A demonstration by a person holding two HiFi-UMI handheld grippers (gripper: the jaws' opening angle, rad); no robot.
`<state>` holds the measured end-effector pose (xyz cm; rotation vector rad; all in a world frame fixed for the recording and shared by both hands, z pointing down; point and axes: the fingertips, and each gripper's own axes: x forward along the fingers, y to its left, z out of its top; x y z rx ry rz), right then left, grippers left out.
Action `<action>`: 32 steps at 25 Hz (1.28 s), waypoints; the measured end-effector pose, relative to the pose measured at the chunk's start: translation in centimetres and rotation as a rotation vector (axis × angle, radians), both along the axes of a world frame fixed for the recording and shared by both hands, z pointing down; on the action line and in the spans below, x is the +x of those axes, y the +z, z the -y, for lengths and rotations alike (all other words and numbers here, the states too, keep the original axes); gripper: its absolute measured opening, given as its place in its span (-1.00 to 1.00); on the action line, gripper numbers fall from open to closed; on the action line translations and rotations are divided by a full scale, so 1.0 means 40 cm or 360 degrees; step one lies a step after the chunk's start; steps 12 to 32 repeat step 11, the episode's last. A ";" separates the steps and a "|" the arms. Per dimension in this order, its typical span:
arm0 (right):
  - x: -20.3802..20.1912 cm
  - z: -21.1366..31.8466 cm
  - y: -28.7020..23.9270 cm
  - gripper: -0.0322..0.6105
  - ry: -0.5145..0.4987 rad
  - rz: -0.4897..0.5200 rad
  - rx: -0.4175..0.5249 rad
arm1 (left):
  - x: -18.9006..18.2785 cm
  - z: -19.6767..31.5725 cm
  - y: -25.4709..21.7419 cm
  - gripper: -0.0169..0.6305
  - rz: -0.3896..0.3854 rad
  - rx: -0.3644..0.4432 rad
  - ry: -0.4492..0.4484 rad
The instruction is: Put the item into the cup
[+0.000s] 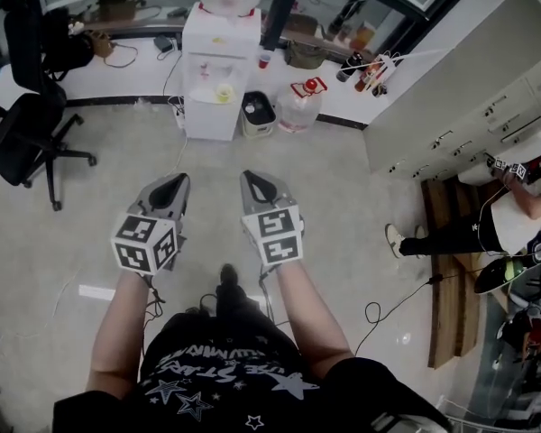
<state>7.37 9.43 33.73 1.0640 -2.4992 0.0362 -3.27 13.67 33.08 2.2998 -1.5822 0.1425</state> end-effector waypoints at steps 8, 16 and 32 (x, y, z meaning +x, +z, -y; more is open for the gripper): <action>0.011 -0.159 0.017 -0.90 0.0055 -0.0024 -0.0030 | -0.010 -0.162 -0.007 -0.94 0.0004 -0.0001 0.0030; 0.012 -0.207 0.009 -0.90 0.0063 -0.0015 -0.0027 | -0.014 -0.211 -0.008 -0.93 0.0003 -0.0009 0.0035; 0.012 -0.207 0.009 -0.90 0.0063 -0.0015 -0.0027 | -0.014 -0.211 -0.008 -0.93 0.0003 -0.0009 0.0035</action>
